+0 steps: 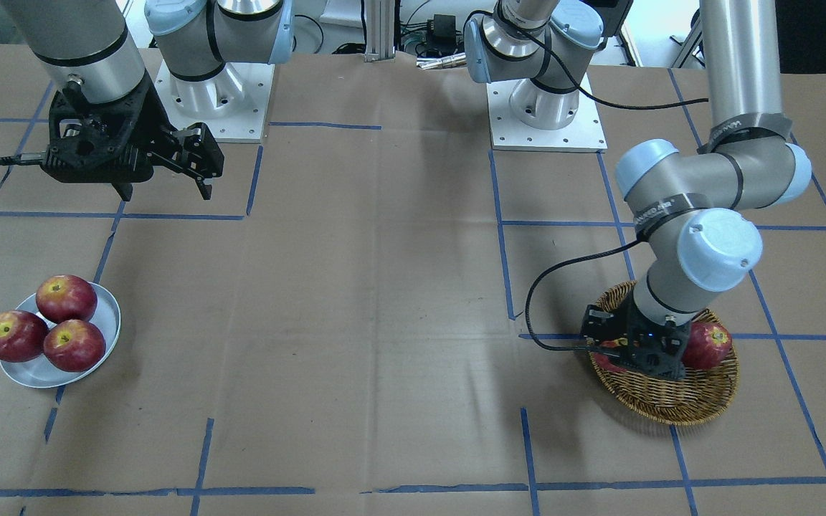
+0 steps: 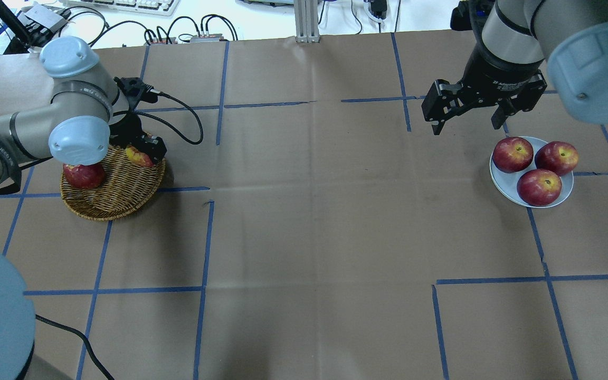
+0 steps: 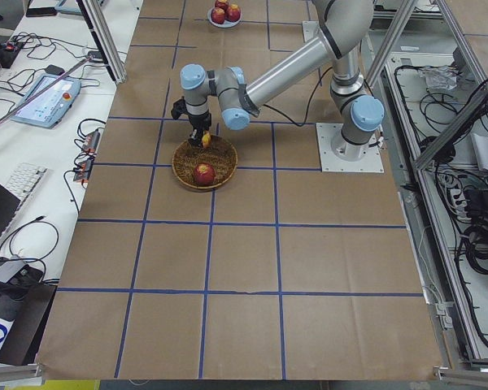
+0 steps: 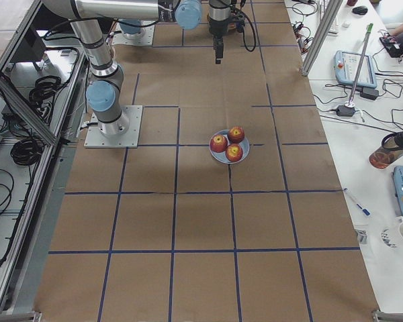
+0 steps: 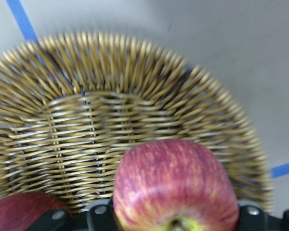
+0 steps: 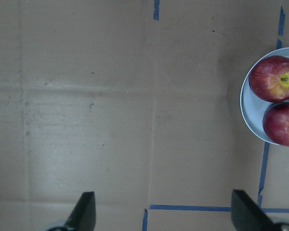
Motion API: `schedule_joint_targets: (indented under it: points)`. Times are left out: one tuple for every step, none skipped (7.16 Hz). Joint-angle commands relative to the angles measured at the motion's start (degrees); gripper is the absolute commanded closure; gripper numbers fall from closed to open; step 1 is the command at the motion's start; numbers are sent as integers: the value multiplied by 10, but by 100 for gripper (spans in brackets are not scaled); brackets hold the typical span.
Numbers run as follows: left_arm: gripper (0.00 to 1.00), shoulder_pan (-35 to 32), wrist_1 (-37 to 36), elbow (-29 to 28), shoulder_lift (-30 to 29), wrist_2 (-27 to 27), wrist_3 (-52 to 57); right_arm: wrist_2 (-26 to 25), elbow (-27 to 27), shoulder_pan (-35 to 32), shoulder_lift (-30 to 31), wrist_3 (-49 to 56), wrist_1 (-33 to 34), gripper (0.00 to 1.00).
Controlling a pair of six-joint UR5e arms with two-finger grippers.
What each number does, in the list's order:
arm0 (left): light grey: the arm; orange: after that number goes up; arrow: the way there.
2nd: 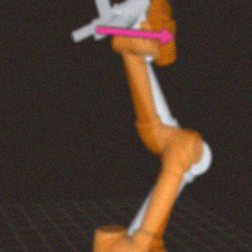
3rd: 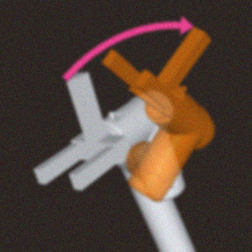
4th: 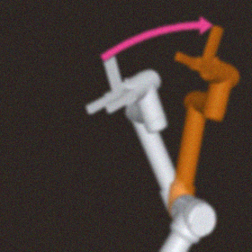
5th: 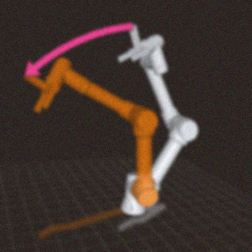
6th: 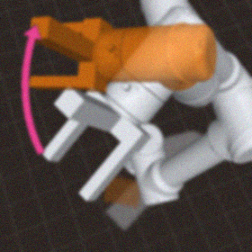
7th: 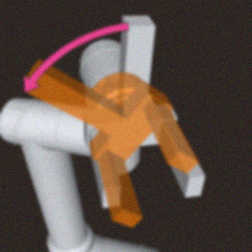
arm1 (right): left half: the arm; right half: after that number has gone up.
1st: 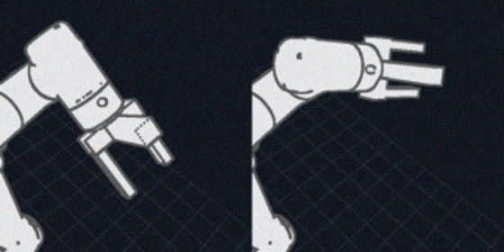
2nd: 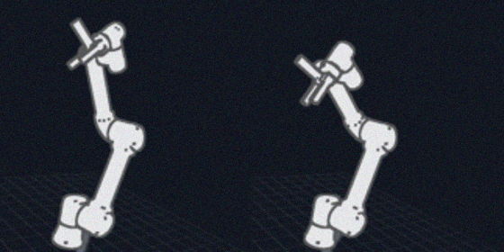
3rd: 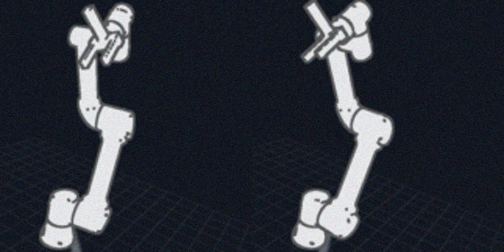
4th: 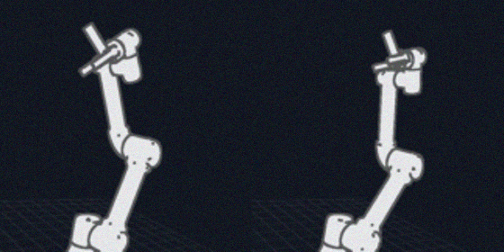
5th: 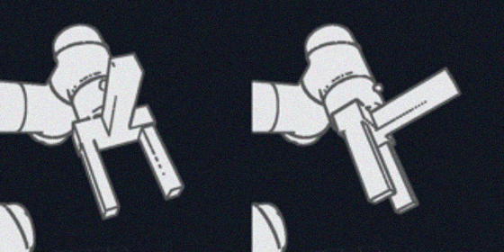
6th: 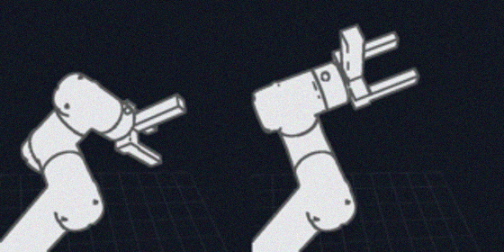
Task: Transfer apple from basket to plate
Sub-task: 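Lift the apple with the left gripper and carry it toward the table center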
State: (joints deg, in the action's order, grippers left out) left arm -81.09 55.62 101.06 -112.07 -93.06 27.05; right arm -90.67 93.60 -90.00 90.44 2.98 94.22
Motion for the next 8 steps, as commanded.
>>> schedule_joint_targets:
  points:
    - [53,-108,12,-29,0,-4,-149,0,0,0,0,0,0,0]
    - [53,-154,17,-49,-10,4,-234,0,0,0,0,0,0,0]
    - [53,-209,7,-63,-46,3,-280,0,0,0,0,0,0,0]
    - [53,-250,-15,-85,-80,3,-334,0,0,0,0,0,0,0]
    - [53,-279,-16,-106,-104,2,-349,0,0,0,0,0,0,0]
    - [53,-306,-16,-121,-119,1,-377,0,0,0,0,1,0,0]
    - [53,-318,-16,-124,-120,-5,-381,0,0,0,0,1,0,0]
    - [53,-319,-16,-114,-122,0,-381,0,0,1,0,1,1,0]
